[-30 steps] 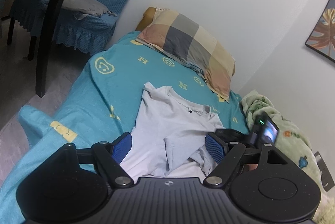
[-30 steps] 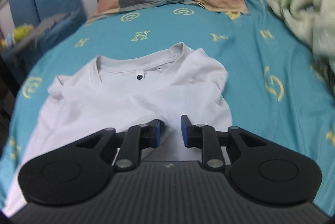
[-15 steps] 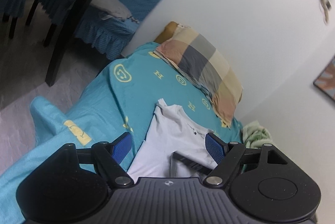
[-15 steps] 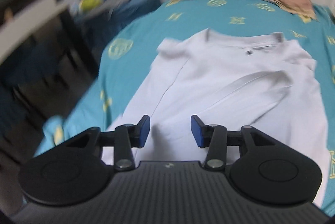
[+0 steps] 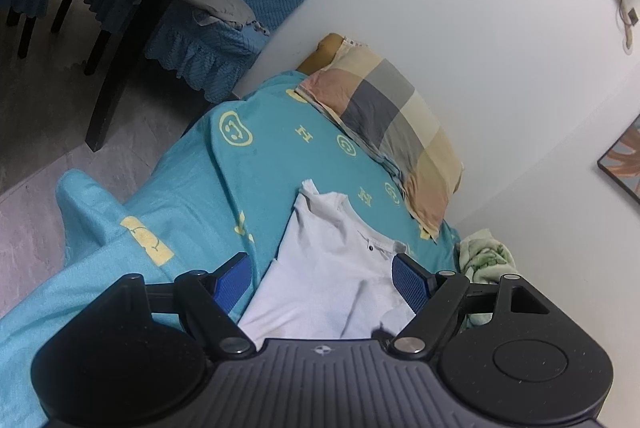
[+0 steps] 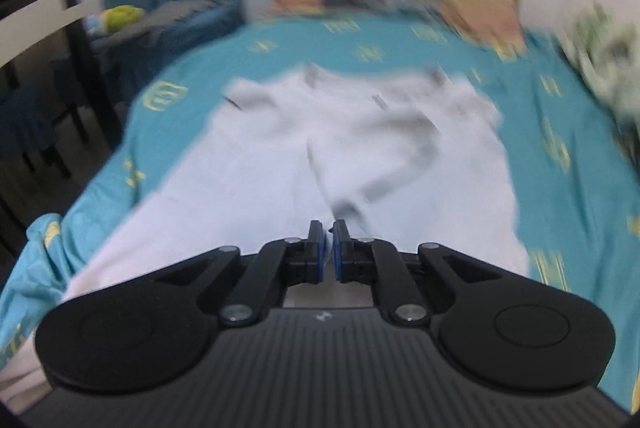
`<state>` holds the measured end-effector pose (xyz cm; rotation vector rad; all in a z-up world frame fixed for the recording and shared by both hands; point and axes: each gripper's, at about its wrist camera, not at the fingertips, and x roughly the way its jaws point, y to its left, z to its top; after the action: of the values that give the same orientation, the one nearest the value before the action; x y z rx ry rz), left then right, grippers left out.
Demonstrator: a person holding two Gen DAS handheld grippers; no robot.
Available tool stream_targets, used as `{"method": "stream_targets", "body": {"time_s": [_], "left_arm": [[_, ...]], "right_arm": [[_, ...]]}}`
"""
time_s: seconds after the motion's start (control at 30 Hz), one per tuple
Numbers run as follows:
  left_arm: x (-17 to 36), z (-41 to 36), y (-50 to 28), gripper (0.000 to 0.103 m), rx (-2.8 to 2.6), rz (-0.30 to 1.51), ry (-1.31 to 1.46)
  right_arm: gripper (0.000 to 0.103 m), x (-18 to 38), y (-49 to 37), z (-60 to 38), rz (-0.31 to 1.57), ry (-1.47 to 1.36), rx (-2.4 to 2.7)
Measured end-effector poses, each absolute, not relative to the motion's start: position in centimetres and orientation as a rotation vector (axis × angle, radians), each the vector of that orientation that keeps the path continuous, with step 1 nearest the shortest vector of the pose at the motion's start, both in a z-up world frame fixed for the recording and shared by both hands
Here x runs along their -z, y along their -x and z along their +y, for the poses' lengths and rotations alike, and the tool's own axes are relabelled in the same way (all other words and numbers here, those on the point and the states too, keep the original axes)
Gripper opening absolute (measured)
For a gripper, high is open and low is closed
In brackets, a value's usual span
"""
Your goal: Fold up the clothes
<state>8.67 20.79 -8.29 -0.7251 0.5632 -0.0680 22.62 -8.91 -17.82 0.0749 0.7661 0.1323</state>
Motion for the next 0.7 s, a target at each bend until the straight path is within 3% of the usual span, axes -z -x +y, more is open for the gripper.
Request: {"method": "stream_targets", "body": {"time_s": [0.1,0.37,0.43,0.5,0.53,0.7], "left_arm": [[8.0,20.1,-8.4,0.079,0.074,0.575,0.695],[8.4,18.7,-9.0,0.079,0.082,0.607,0.645],[8.6,18.8,-9.3,0.079,0.084,0.614,0.65],[8.9,18.8,-9.5,0.079,0.086,0.62,0.656],[9.0,18.9,-9.7,0.079,0.087,0.623,0.659],[9.6,19.0,-10.3,0.079,0.092,0.639,0.674]], "right_arm": [[0.008,18.5,-21.8,-11.6,0.822,-0.164,-0.131],[0.012,16.1,-25.1,-14.9,0.723,-0.34,-0.121],[0.021,16.2,-27.8,-14.8,0.76,-0.396,-0.134],[0.058,16.6,-29.7,-14.8,0.776,-0.482,-0.123],[0.064,16.7,-30.6,-14.9,0.781,-0.527,-0.116],[0.069,17.8,-32.6,-14.4,0.829,-0.583,-0.05]]}}
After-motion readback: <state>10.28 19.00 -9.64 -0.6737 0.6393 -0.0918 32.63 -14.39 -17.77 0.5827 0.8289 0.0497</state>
